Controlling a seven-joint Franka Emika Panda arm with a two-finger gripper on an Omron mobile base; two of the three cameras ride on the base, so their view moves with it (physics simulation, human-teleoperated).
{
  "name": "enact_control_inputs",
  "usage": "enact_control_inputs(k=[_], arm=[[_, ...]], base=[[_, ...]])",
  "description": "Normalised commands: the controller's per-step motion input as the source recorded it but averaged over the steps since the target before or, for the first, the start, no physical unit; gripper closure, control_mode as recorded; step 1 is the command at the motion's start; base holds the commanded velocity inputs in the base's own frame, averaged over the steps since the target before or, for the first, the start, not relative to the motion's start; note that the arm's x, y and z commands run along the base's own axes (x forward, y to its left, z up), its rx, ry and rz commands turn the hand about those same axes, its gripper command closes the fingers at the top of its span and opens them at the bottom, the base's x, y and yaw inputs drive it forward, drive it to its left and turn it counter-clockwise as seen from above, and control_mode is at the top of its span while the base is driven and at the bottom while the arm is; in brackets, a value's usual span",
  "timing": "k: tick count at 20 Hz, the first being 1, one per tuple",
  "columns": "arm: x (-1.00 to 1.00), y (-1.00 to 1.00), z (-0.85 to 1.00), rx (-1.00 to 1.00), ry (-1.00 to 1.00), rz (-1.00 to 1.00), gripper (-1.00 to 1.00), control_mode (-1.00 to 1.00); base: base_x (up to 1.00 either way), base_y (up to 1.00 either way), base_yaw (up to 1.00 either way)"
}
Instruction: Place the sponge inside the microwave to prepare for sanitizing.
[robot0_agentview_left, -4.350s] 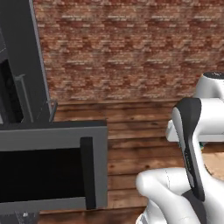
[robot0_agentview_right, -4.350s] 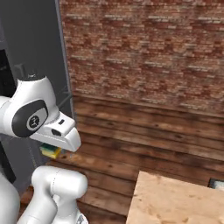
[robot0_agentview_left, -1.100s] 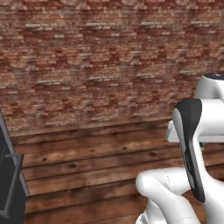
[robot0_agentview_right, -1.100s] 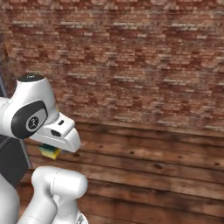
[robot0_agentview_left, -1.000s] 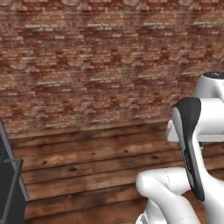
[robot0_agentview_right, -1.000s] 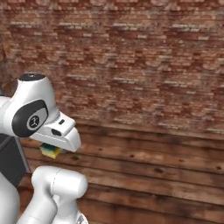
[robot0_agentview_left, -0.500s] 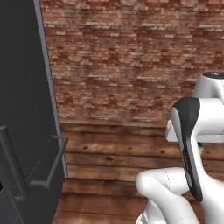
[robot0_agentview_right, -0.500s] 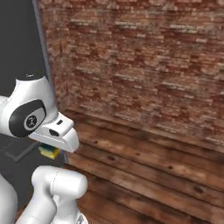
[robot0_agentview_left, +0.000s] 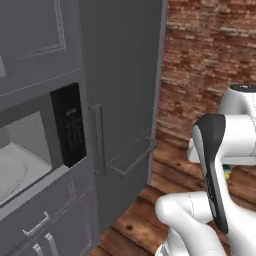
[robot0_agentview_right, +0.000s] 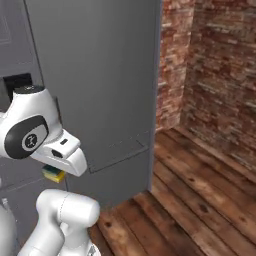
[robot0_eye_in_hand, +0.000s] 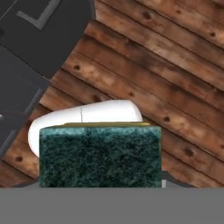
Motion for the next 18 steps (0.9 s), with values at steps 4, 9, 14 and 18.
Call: enact_control_inputs(k=[4,9,14,18], arm=[[0.0,0.0,0.0,0.0,0.0,0.0,1.0,1.0],[0.0,0.0,0.0,0.0,0.0,0.0,1.0,1.0],[0.0,0.0,0.0,0.0,0.0,0.0,1.0,1.0],[0.0,0.0,0.0,0.0,0.0,0.0,1.0,1.0]], base=[[0.14,-0.16,0.92],[0.25,-0.36,0.9],[0.26,-0.54,0.87],[0.24,-0.71,0.8]])
